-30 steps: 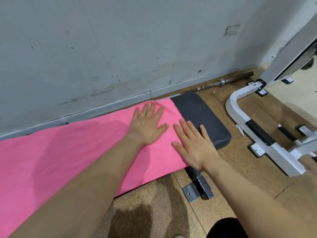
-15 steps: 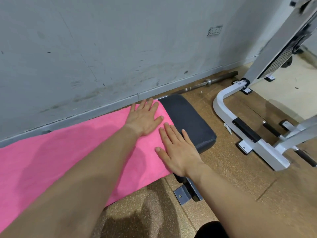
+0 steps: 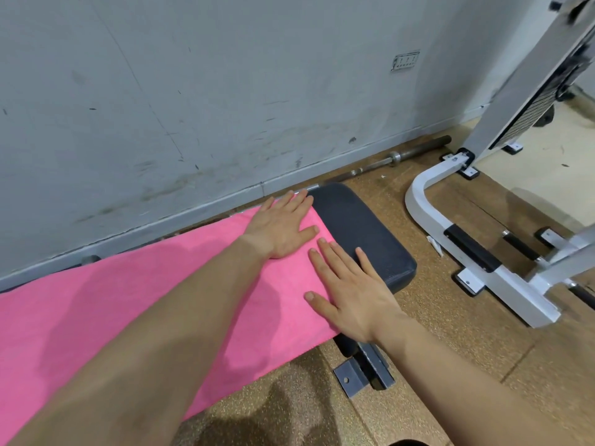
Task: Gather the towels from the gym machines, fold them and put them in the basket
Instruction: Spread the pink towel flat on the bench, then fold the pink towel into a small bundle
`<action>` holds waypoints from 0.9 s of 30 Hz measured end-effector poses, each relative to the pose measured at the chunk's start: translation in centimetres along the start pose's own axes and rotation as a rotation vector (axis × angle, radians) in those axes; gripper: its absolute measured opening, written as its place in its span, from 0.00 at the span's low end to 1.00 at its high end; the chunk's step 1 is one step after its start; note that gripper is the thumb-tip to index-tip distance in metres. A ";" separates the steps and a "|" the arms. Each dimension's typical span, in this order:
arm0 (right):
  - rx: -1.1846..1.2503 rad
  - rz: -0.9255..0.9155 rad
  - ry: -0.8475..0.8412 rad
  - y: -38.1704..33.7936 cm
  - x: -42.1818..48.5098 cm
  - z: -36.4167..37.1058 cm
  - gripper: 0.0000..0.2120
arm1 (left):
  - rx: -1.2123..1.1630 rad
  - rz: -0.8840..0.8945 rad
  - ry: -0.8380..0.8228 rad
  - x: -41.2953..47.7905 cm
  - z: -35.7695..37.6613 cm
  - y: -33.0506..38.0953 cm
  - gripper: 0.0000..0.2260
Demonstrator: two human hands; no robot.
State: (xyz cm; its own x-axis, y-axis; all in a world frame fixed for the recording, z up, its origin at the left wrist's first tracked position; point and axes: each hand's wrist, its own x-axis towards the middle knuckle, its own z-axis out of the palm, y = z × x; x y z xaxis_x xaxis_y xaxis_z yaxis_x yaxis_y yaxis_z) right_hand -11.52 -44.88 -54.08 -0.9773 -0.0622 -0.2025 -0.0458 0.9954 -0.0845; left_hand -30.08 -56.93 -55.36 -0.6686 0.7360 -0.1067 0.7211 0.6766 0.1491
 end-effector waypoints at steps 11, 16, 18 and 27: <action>0.041 -0.007 0.038 -1.7 -0.9 -2.1 0.35 | -0.238 -0.110 0.249 -10.2 -2.5 -2.4 0.32; 0.131 -0.137 0.090 -10.1 -1.7 -2.1 0.38 | -0.179 -0.415 0.251 -24.9 -1.8 -6.5 0.35; 0.177 -0.189 0.100 -14.4 -1.9 -1.7 0.36 | -0.154 -0.557 0.252 -30.6 -1.4 -7.6 0.36; 0.277 -0.403 0.132 -30.4 -2.7 0.5 0.25 | -0.236 -0.997 0.289 -44.3 0.4 -8.7 0.24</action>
State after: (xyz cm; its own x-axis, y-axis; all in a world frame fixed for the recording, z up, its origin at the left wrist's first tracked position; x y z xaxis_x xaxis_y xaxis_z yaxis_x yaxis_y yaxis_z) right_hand -7.41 -75.05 -51.44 -0.9118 -0.4100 0.0235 -0.3861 0.8361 -0.3896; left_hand -6.67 -95.37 -52.29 -0.9779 -0.2025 -0.0527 -0.2088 0.9264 0.3134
